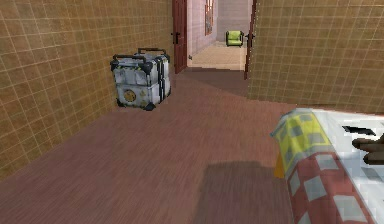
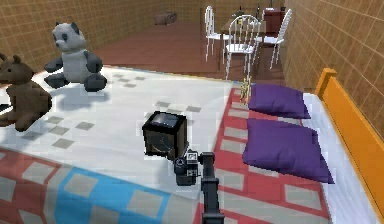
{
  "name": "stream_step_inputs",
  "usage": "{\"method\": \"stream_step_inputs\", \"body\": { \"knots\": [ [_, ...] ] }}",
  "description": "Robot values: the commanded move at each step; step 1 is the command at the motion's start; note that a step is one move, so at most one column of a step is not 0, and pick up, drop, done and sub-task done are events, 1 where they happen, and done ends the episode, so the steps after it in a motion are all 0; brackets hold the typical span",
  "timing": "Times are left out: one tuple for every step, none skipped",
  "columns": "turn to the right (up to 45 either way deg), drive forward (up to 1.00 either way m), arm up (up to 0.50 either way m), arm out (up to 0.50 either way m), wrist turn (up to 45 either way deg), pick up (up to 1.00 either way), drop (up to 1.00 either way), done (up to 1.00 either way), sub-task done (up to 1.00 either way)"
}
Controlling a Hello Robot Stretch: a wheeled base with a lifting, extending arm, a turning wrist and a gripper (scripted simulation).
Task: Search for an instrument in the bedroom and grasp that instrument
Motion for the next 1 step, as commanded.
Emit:
{"method": "stream_step_inputs", "body": {
  "knots": [
    [0.0, 0.0, 0.0, 0.0, 0.0, 1.0, 0.0, 0.0, 0.0]
  ]
}}
